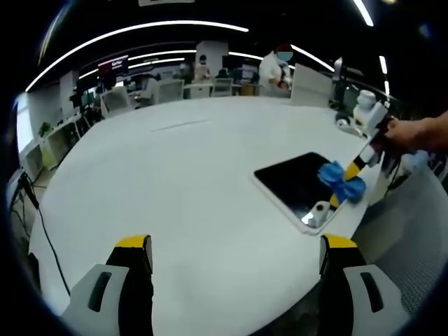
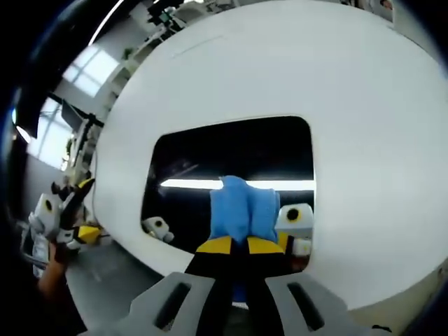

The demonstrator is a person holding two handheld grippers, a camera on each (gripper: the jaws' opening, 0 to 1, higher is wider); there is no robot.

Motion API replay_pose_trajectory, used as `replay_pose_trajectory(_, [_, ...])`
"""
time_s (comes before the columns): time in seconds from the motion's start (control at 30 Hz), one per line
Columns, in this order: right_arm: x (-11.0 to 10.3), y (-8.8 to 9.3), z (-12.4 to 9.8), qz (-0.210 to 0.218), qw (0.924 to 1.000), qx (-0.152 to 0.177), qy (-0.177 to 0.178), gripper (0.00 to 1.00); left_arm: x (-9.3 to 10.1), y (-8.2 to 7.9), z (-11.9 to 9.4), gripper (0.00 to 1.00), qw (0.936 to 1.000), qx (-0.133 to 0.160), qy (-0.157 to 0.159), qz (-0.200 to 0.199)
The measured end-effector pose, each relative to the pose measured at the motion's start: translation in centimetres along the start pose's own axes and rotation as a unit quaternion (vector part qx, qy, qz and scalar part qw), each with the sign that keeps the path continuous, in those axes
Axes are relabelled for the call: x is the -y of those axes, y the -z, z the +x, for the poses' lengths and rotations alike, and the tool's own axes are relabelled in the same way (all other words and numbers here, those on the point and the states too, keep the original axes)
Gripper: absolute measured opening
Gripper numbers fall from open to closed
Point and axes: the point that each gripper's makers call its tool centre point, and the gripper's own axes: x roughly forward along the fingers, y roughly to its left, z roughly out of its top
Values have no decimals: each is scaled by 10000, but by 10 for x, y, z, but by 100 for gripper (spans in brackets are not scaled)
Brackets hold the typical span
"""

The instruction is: Wipe the mirror surface with the cleaning cloth until all visible marks leave the cleaned area.

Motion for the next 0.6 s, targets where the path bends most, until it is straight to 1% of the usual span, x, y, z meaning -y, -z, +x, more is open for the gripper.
replay_pose_trajectory(0.1, [0, -1, 1, 77, 9999, -51, -59, 0, 1, -1, 0, 100, 10000, 10, 5, 0])
replay_pose_trajectory(0.13, [0, -2, 2, 89, 9999, -58, -48, 0, 2, -5, 1, 100, 9999, 63, 63, -65])
replay_pose_trajectory(0.17, [-1, -2, 2, 43, 10000, -55, -64, 0, 5, -10, 2, 100, 9996, 172, 131, -208])
replay_pose_trajectory(0.2, [-1, -3, 3, 19, 10000, -74, -30, 0, 6, -16, 3, 100, 9989, 298, 175, -310])
replay_pose_trajectory(0.23, [-3, -3, 4, 2, 9999, -68, -74, 0, 6, -23, 5, 100, 9983, 398, 204, -373])
replay_pose_trajectory(0.27, [-2, -3, 4, 30, 10000, -84, -31, 0, 8, -23, 6, 100, 9981, 382, 231, -425])
replay_pose_trajectory(0.37, [-5, -3, 4, -4, 10000, -92, -39, 0, 11, -18, 5, 99, 9990, 190, 240, -320])
replay_pose_trajectory(0.43, [-7, -4, 7, -28, 9999, -84, -52, 0, 14, -19, 3, 99, 9984, 220, 368, -378])
replay_pose_trajectory(0.6, [-18, -6, 12, -67, 9999, -73, -96, 0, 11, -29, -4, 99, 9985, 359, 311, -282])
